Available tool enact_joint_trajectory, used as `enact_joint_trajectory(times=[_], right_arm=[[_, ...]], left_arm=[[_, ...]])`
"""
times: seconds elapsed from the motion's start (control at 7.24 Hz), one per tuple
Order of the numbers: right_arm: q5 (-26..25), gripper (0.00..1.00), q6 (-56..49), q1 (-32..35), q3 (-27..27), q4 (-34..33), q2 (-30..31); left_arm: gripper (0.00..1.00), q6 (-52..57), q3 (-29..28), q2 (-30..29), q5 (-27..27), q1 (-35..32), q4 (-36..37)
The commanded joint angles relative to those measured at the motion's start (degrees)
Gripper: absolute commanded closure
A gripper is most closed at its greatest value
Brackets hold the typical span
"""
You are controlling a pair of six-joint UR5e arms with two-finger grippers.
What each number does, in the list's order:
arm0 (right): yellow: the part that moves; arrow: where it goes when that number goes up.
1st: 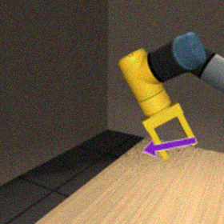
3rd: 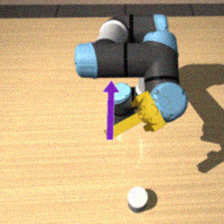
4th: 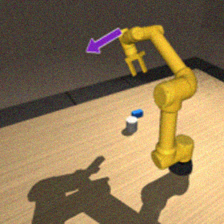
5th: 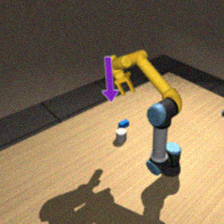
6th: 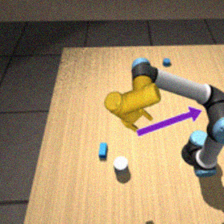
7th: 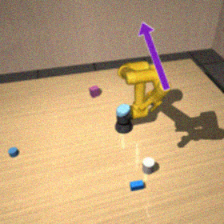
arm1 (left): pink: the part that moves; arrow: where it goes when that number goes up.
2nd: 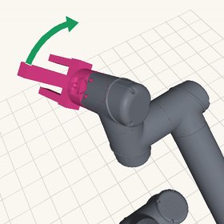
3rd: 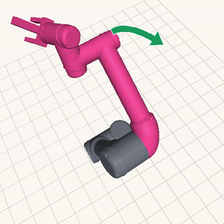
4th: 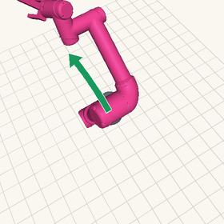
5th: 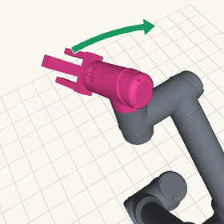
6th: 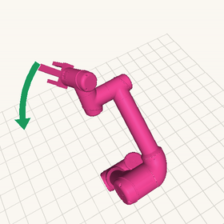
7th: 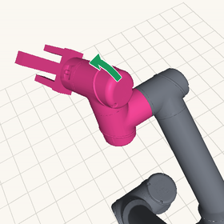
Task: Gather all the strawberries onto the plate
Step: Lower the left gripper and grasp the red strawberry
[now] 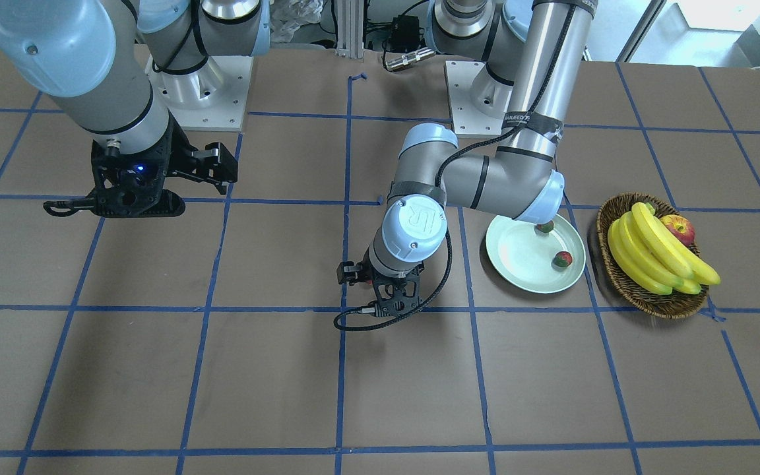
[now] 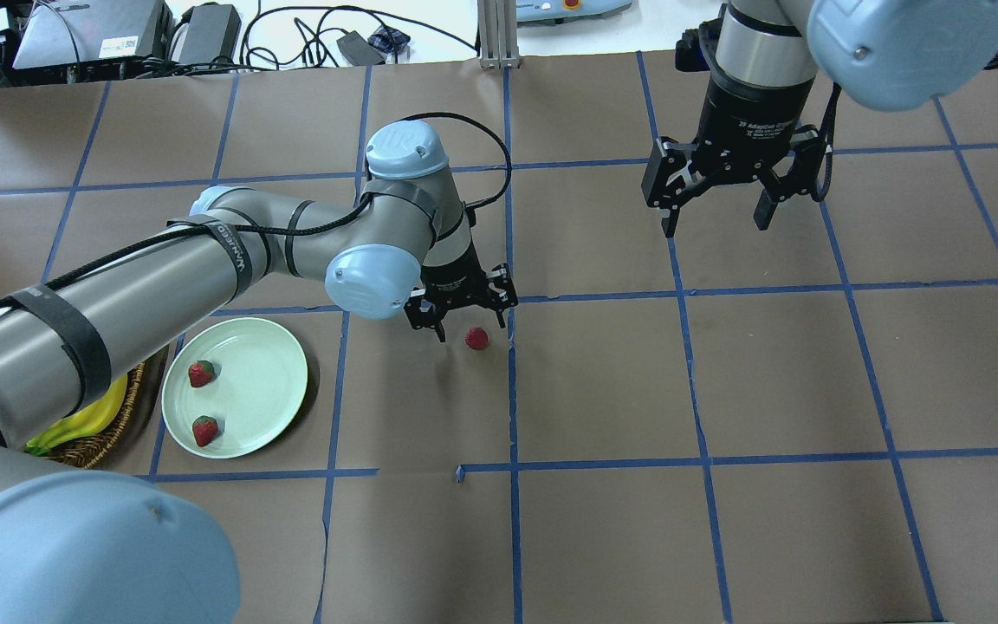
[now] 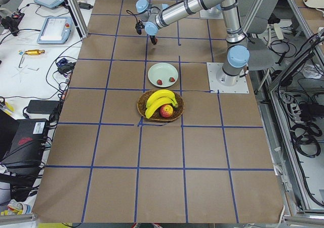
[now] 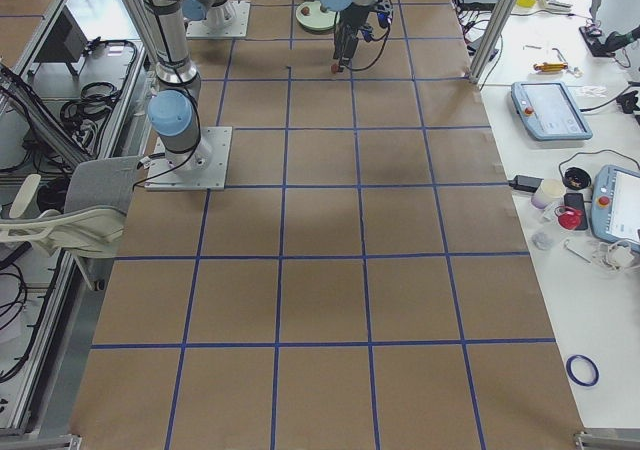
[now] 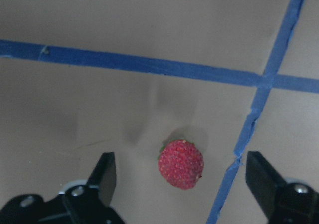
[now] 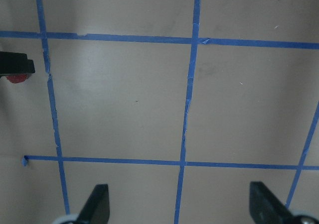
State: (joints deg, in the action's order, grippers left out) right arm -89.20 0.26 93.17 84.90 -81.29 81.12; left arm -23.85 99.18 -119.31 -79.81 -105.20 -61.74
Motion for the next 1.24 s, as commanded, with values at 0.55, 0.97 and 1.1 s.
enact_joint_trajectory(times=[0.55, 0.97, 1.1], right_arm=[[0.1, 0.00, 0.4, 0.1, 0.1, -0.1, 0.0], [0.1, 0.00, 0.2, 0.1, 0.1, -0.1, -0.1], [0.1, 0.00, 0.1, 0.1, 0.0, -0.1, -0.1]], left_arm=[[0.62, 0.0, 0.0, -0.4, 0.2, 0.0, -0.1], [1.00, 0.8, -0.3, 0.0, 0.0, 0.0, -0.7], [1.00, 1.0, -0.6, 1.8, -0.4, 0.0, -0.9]])
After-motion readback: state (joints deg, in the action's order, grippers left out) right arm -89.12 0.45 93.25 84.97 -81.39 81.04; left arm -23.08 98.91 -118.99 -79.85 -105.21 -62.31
